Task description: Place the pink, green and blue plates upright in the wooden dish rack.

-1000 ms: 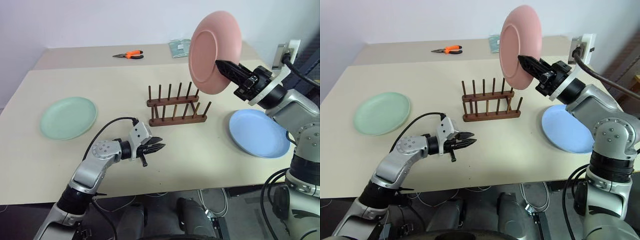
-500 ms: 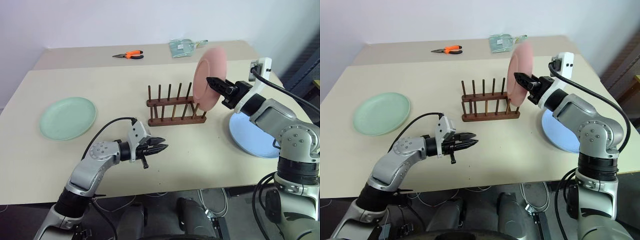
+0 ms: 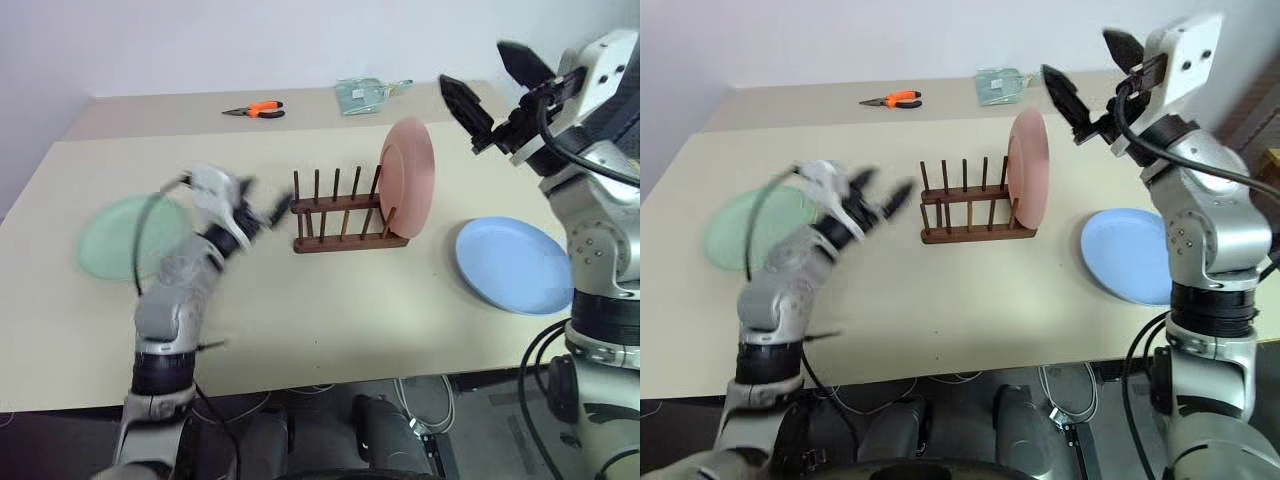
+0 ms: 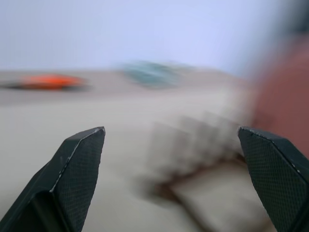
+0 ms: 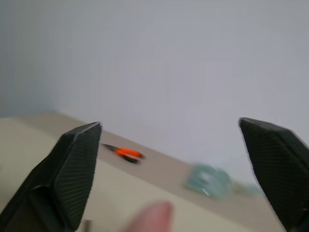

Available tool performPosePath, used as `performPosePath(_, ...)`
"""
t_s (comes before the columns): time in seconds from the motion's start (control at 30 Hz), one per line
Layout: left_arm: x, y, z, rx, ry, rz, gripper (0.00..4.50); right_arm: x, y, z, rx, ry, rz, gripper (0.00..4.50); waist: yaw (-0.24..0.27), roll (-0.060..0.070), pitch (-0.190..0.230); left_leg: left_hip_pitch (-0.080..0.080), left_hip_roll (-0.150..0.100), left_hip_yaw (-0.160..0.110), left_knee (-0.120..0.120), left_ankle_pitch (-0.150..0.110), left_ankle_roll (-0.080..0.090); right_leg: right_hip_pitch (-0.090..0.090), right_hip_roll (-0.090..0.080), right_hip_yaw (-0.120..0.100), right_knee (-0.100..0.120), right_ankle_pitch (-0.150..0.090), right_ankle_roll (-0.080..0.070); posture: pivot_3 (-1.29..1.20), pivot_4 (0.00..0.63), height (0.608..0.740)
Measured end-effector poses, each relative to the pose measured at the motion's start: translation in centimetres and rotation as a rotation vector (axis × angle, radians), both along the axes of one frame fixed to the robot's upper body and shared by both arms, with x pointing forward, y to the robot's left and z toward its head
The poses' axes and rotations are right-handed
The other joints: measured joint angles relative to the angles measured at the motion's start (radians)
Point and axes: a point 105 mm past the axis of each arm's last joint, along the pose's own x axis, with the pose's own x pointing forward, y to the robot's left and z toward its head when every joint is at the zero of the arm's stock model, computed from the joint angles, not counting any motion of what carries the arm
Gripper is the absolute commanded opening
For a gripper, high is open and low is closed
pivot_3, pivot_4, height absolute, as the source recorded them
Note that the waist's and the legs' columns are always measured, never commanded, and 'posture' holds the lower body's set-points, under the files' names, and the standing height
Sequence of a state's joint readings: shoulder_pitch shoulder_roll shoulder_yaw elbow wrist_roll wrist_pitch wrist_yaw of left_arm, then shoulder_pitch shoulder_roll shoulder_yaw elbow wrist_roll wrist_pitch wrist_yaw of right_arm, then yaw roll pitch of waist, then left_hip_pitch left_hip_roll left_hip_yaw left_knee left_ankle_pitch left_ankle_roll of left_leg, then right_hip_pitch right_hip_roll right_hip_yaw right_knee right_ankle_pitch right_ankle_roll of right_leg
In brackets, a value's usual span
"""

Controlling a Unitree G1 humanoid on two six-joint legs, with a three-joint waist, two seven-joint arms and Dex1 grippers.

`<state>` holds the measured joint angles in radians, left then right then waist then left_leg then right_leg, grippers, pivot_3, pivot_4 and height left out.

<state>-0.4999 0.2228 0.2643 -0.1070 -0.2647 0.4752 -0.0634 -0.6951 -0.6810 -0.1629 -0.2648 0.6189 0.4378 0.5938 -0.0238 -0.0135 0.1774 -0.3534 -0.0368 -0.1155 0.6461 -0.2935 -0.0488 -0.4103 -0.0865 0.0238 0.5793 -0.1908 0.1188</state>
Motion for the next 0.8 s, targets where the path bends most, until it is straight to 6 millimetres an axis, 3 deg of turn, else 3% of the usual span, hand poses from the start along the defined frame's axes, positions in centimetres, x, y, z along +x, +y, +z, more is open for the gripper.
performPosePath(0.1,-1.8,8.6,-0.6,-0.082,0.062,0.524,4.50,-2.0,3.9,-1.7,-0.151,0.034,0.186,4.49,-0.005,-0.001,0.000,-0.001,0.000,0.000,0.000,0.000,0.000,-0.001,0.000,0.000,0.000,0.000,0.000,0.00,0.150,0.740)
performPosePath(0.2,-4.5,12.7,-2.0,-0.136,0.163,0.789,4.50,-3.1,6.1,-4.7,-0.300,0.101,0.290,4.49,0.016,-0.005,0.000,-0.003,-0.002,-0.001,0.002,0.000,-0.001,0.000,-0.001,-0.001,0.000,0.000,0.000,0.00,0.150,0.740)
performPosePath(0.33,-6.7,13.8,-5.0,-0.277,0.318,0.905,4.50,-3.7,7.5,-8.7,-0.385,0.193,0.366,4.49,0.039,-0.011,0.000,-0.003,-0.003,-0.002,0.004,0.001,-0.002,0.001,-0.003,-0.001,-0.001,0.000,0.001,0.00,0.150,0.740)
performPosePath(0.47,-7.2,13.4,-7.2,-0.394,0.426,0.873,4.50,-3.7,7.9,-10.8,-0.405,0.230,0.379,4.49,0.035,-0.014,0.000,-0.003,-0.003,-0.002,0.003,0.001,-0.003,0.001,-0.003,-0.001,0.000,0.000,0.001,0.00,0.150,0.740)
performPosePath(0.6,-6.2,12.3,-9.5,-0.559,0.508,0.734,2.70,-3.2,7.8,-11.1,-0.410,0.212,0.350,4.50,0.033,-0.014,0.000,-0.002,-0.003,-0.002,0.002,0.001,-0.003,0.000,-0.002,-0.002,0.001,0.000,0.001,0.00,0.150,0.740)
performPosePath(0.73,-6.0,13.2,-9.5,-0.624,0.504,0.735,0.66,-3.1,7.7,-11.4,-0.417,0.201,0.328,4.50,0.033,-0.014,0.000,-0.002,-0.003,-0.002,0.001,0.001,-0.003,0.000,-0.002,-0.001,0.001,0.000,0.001,0.00,0.150,0.740)
performPosePath(0.8,-5.8,13.5,-9.2,-0.633,0.475,0.720,0.05,-3.0,7.6,-11.5,-0.416,0.205,0.325,4.50,0.036,-0.014,0.000,-0.002,-0.003,-0.002,0.001,0.002,-0.004,0.000,-0.002,-0.001,0.001,0.000,0.001,0.00,0.150,0.740)
